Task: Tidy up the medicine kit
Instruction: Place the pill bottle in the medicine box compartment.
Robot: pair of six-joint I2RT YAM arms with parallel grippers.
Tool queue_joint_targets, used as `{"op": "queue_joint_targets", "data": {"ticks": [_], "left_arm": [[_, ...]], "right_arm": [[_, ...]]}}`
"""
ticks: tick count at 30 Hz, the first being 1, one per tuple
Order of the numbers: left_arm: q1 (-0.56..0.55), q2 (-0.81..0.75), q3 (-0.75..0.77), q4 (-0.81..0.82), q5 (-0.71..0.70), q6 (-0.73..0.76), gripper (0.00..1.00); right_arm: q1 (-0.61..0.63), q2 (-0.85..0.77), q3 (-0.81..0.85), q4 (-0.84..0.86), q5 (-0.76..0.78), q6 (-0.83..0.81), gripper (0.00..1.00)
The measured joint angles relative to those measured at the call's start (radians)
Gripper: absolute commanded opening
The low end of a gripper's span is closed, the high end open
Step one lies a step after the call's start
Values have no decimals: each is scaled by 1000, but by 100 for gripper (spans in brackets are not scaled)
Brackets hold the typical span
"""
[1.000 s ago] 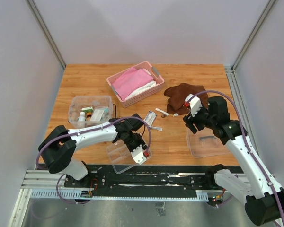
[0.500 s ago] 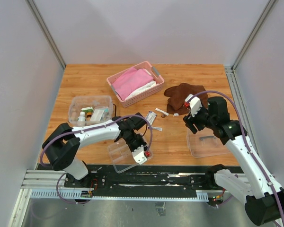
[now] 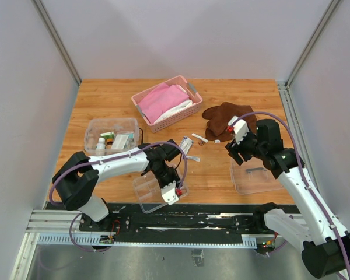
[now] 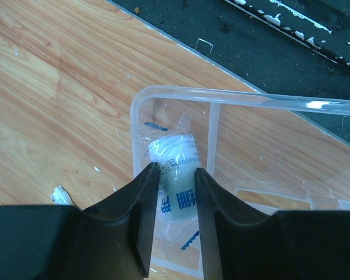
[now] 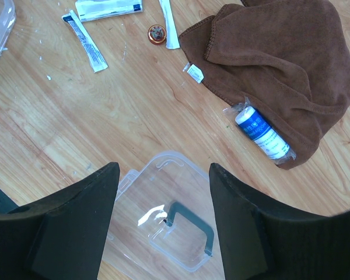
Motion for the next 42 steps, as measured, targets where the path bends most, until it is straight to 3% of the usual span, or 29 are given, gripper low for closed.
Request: {"op": "queue_joint_targets", "data": {"ticks": [13, 29, 36, 42], "left_arm": [[0, 26, 29, -8, 2, 3, 69], [18, -74, 50, -9, 8, -101, 73], [52, -279, -80, 108, -2, -260, 80], [76, -489, -230, 293, -71, -488, 87]], "right_arm": [[0, 0, 0, 0, 0, -3, 65], [0, 0, -2, 0, 0, -11, 65], [-1, 50, -2, 25, 63, 11, 67], [-19, 143, -1, 50, 183, 39, 71]]}}
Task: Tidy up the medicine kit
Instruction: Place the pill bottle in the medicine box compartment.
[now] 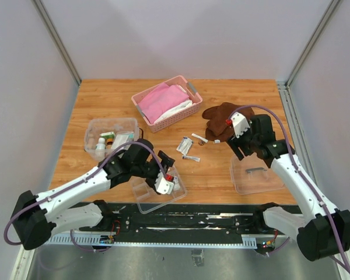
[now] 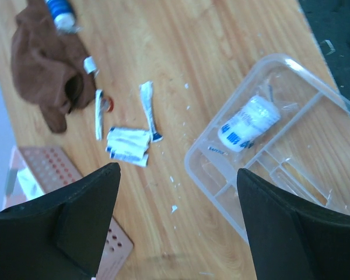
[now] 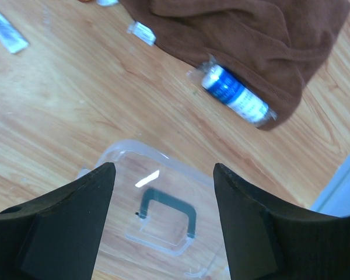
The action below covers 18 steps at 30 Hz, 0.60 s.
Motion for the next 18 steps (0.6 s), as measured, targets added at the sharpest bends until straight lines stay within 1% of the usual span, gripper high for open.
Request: {"op": "queue_joint_targets", "data": {"ticks": [4, 8, 12, 13, 14, 18], "left_arm": [[24, -85, -53, 84, -59, -126, 89], [51, -139, -91, 118, -100, -221, 91], [61, -190, -129, 137, -135, -298, 95], [63, -208, -145, 143, -142, -316, 98], [64, -226, -163, 147, -149, -331, 99], [68, -296, -231, 147, -173, -377, 99]], "right_arm": [[-37, 64, 27, 8, 40, 3, 73], [-70, 155, 90, 27, 45, -39, 73], [-106, 287, 166, 47, 40, -128, 73], [-115, 317, 180, 49, 34, -150, 73], [-127, 353, 197, 50, 23, -180, 73], [-174, 482, 252, 55, -19, -294, 73]]}}
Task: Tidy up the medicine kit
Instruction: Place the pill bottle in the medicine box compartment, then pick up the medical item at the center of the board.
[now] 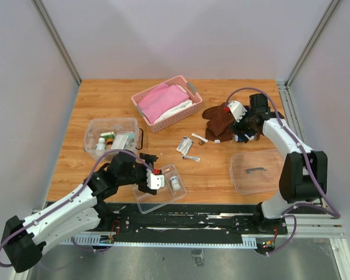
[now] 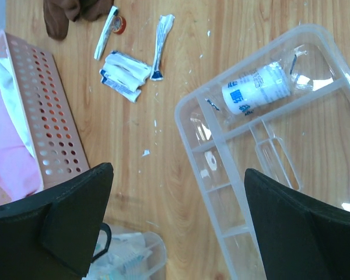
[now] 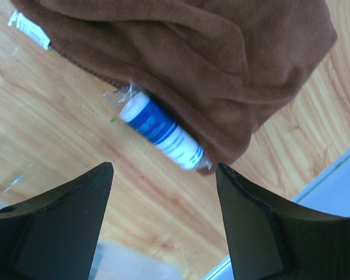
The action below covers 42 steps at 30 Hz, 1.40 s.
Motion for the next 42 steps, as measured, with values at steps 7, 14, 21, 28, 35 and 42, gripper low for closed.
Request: {"op": "queue_joint_targets", "data": {"ticks": [7, 14, 21, 28, 35, 42], "left_arm": [[4, -125, -76, 1, -40, -39, 99], [4, -135, -97, 10, -66, -55, 99], [4, -77, -97, 38, -100, -67, 99], [15, -34, -97, 57, -123, -76, 99], [31, -20, -97, 71, -132, -81, 99], [52, -40, -99, 92, -146, -103, 99]], "right_arm": [[-43, 201, 144, -50, -96, -199, 72], [-45, 293, 194, -134, -142, -356, 70], [-46, 303, 184, -174, -146, -462, 61], [-51, 307, 117, -173, -135, -520, 48], [-52, 307, 77, -167, -134, -542, 26], [-51, 269, 74, -188, -158, -537, 18]]}}
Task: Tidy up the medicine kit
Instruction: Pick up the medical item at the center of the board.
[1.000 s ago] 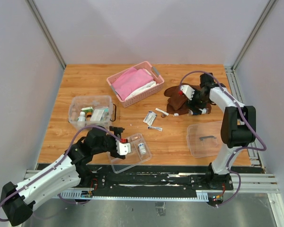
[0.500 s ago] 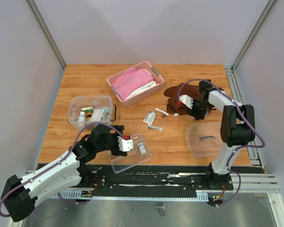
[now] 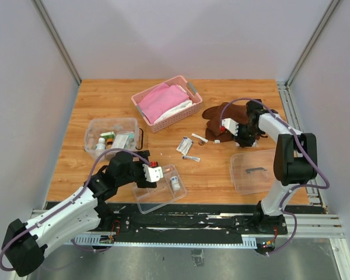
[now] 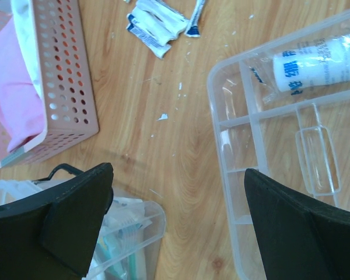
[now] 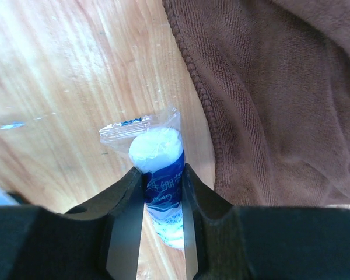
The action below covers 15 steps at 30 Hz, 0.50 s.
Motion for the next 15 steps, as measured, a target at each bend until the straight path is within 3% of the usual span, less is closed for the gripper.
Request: {"op": "queue_joint_targets", "data": {"ticks": [9, 15], "left_arm": [[104, -38, 2, 57, -37, -95, 99], [294, -7, 66, 100, -26, -172, 99]], "right_arm": [[92, -190, 45, -76, -126, 91, 18], [276, -317, 69, -90, -206, 202, 18]]}}
